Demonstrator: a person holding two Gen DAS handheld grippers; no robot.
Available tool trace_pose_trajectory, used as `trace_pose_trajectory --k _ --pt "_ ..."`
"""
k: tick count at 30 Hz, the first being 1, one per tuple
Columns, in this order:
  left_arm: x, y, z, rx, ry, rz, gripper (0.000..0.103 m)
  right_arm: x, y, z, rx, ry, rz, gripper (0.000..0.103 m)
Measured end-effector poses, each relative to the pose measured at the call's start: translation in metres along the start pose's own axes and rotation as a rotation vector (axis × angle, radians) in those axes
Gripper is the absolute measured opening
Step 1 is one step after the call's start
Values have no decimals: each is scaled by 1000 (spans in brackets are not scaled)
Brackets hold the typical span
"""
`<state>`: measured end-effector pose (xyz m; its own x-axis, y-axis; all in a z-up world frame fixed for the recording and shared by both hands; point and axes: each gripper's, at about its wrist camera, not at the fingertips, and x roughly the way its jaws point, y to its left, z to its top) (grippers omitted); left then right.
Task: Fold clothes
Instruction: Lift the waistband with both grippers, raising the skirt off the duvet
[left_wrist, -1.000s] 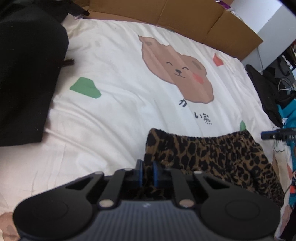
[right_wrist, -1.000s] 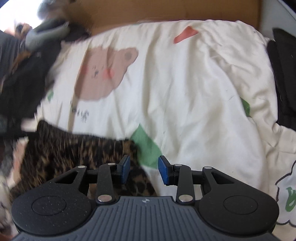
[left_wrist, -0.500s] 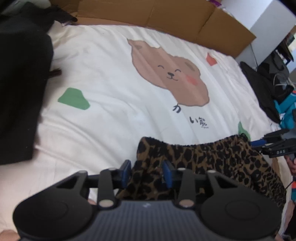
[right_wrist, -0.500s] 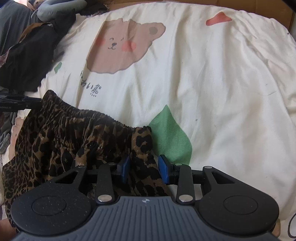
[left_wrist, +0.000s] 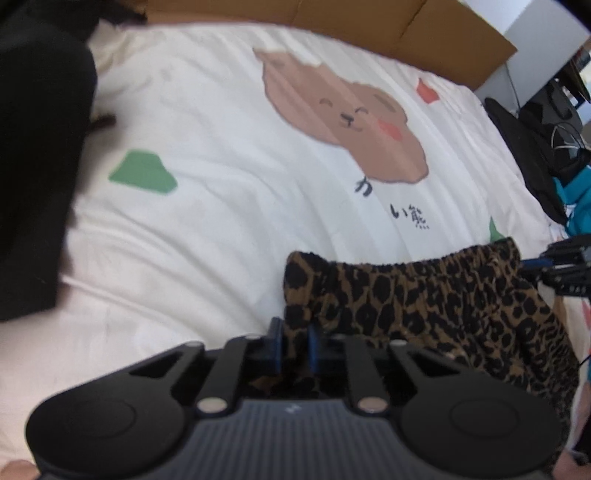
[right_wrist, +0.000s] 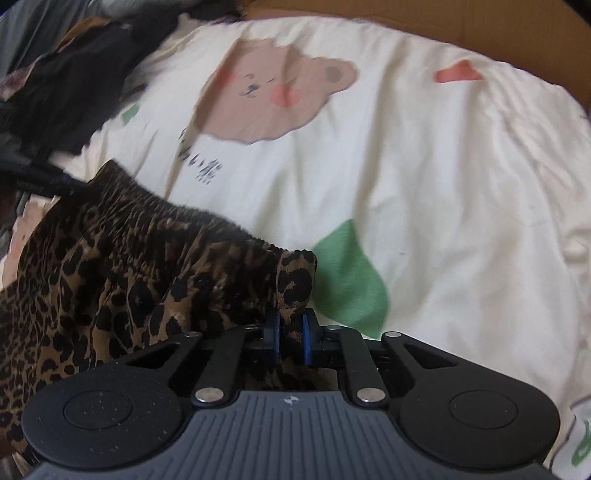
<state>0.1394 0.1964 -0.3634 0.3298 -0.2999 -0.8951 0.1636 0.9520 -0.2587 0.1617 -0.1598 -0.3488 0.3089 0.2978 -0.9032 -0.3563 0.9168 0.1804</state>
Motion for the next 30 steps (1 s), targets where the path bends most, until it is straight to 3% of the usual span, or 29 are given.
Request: trace_pose_trajectory --k 15,30 --pt "-67 -44 40 110 -173 30 11 -66 -4 19 3 -130 -167 8" --pt "-76 -76 106 168 -301 45 10 -104 -28 71 27 -220 -303 7"
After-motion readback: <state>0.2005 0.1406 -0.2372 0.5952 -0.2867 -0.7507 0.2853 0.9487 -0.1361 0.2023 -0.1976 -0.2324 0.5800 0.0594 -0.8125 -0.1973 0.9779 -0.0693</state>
